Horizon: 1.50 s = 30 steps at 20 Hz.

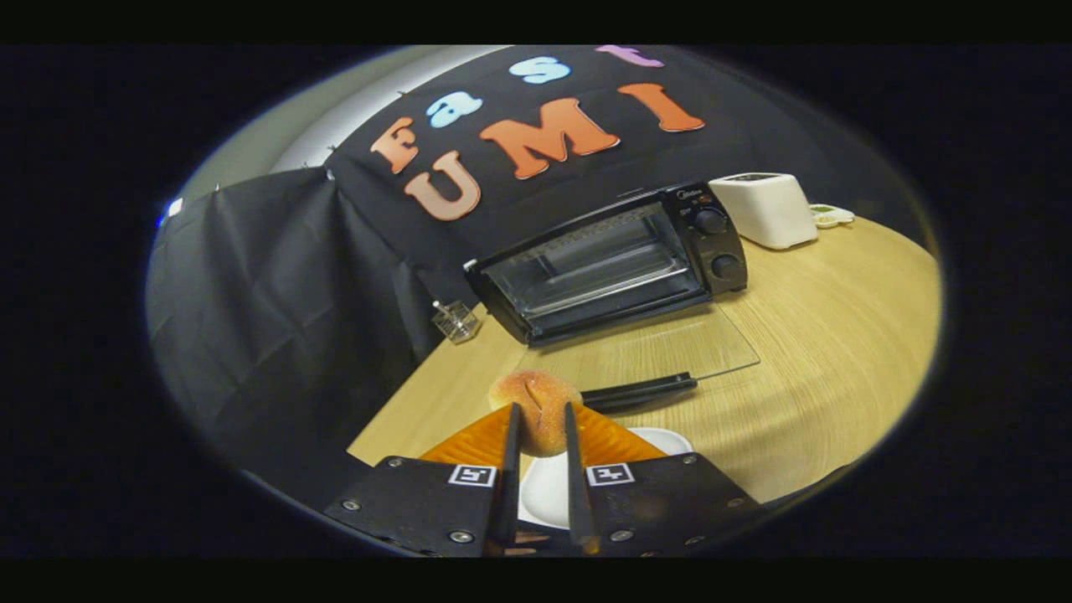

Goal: Open the toaster oven, put the food inside, and close the toaster oven door.

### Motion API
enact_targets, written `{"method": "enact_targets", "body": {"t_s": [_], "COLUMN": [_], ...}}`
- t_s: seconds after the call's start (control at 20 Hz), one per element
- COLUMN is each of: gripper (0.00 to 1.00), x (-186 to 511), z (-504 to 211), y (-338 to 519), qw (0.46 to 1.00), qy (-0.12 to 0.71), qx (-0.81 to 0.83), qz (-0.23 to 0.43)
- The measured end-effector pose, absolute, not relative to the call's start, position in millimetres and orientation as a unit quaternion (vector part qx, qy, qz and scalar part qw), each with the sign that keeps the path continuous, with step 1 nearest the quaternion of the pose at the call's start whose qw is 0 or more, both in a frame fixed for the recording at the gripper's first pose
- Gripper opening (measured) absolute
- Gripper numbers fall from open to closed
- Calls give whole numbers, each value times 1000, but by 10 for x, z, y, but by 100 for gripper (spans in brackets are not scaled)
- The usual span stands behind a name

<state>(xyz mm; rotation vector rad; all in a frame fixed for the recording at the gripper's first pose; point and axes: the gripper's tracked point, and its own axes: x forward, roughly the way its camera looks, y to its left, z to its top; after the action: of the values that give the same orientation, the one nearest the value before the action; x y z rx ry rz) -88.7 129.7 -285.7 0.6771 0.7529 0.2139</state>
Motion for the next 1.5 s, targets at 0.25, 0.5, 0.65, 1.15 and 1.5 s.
{"method": "enact_targets", "body": {"t_s": [0.25,0.5,0.65,1.15,1.5], "gripper": [24,24,25,24,26], "x": [-399,143,404,1182,1354], "z": [-2908,-2942,-3109,-3533,-3701], "y": [1237,1276,1261,1036,951], "qw": [850,831,818,812,831], "qy": [340,328,343,340,322], "qx": [399,447,462,469,444], "qz": [59,34,8,-66,-94]}}
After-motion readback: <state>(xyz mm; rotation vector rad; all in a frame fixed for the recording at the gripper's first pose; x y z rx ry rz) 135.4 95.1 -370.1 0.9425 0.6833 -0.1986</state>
